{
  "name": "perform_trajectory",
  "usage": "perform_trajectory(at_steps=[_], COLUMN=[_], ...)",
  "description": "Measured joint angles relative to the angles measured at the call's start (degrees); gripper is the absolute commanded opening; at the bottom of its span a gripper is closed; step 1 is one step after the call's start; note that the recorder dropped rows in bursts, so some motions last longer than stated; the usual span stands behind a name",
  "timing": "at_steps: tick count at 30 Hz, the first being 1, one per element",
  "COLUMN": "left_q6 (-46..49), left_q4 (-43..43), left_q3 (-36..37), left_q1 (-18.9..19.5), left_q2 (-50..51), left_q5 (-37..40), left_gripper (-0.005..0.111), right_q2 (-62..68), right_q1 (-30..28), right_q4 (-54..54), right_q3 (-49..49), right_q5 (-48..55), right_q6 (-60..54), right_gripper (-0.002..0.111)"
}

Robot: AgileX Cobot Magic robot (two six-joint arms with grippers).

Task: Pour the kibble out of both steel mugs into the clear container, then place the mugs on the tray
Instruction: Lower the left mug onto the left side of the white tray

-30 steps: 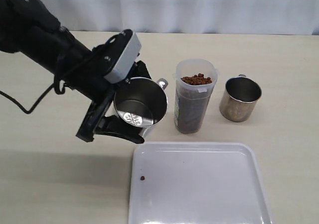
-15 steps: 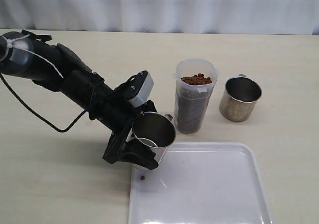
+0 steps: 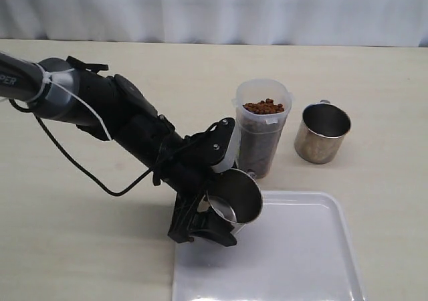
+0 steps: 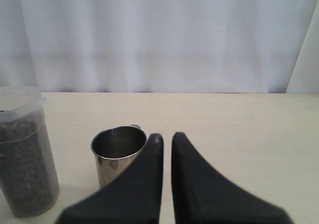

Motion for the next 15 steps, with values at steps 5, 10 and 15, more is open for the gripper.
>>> perform_trajectory(at_steps=[5,10,15], left_q6=[0.0,0.0,0.0], left_q4=[-0.1,-0.53,-1.14], left_q3=[0.0,-0.1,-0.1], left_q1=[0.0,0.0,0.0], left_q2=[0.35,2.07,2.16], left_q5=[-1.38,-1.39,-1.49], left_gripper=[0.0,0.006,0.039], right_q2=[0.0,0.0,0.0], right_q1=[0.0,0.0,0.0], right_q4=[0.0,0.0,0.0], right_q3=[0.0,0.0,0.0], right_q5=[0.0,0.0,0.0], right_q6=[0.0,0.0,0.0], right_gripper=[0.005,0.005,0.005])
